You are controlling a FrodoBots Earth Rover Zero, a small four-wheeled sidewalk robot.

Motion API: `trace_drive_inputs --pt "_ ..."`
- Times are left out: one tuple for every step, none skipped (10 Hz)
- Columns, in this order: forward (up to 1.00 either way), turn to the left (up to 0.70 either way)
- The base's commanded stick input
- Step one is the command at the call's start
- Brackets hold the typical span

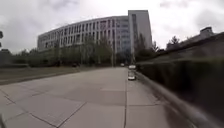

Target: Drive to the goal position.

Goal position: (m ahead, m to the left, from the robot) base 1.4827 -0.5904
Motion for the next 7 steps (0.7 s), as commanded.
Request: trace_drive_inputs --pt "0.7 0.02" --pt "0.7 0.02" --pt "0.7 0.02" --pt "0.7 0.02" --pt "0.7 0.02" --pt "0.7 0.02" --pt "0.7 0.02"
